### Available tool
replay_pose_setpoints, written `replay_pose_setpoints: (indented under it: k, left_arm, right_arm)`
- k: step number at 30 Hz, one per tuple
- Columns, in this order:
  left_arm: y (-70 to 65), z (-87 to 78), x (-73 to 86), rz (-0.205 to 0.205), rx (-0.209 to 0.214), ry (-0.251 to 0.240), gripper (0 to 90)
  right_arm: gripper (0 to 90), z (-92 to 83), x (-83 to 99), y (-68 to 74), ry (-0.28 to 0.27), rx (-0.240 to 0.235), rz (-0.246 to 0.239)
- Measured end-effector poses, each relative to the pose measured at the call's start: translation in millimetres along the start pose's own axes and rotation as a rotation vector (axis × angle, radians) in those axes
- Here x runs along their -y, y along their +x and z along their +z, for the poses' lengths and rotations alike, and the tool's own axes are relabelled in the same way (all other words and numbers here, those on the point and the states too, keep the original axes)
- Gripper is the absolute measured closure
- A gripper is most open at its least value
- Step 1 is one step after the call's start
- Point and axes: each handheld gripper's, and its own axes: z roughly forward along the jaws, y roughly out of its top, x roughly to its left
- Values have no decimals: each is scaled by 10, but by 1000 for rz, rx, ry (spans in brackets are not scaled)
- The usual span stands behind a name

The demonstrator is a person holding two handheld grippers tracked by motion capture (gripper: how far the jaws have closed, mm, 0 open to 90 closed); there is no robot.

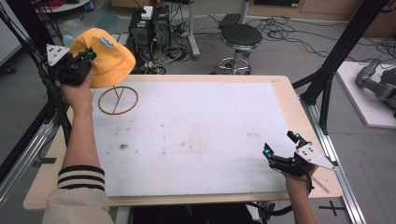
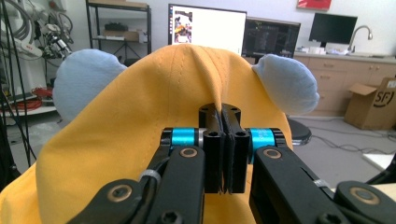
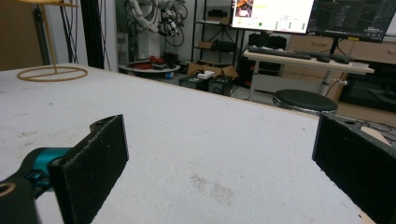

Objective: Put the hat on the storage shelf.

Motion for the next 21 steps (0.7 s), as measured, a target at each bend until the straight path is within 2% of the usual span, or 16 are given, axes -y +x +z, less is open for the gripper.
replay_pose_setpoints:
  k: [2,7,10,11,12,13,15,18,21]
  left_arm:
    - [-12,24,-5,9,-4,16,877]
    - [-2,63,15,-8,-12,57,869]
    - [4,61,16,-6,-15,60,842]
    - [4,64,13,-14,-22,48,811]
    - [4,64,13,-14,-22,48,747]
    - [10,68,4,-31,-40,53,672]
    - [11,64,4,-21,-51,52,573]
    - [21,43,4,-11,-65,45,461]
    - [45,-12,-3,-16,-68,9,362]
  right_arm:
    - [31,1,1,-2,0,1,0]
    - [31,3,3,-4,0,-3,2]
    - [31,1,3,-1,2,-3,7]
    - [32,2,2,-3,-1,-4,3]
    - [32,2,2,-3,-1,-4,3]
    - [32,3,2,-2,0,-4,3]
    - [31,4,3,0,2,-6,1]
    - [32,6,3,4,2,-4,1]
    - [31,9,3,10,2,-5,0]
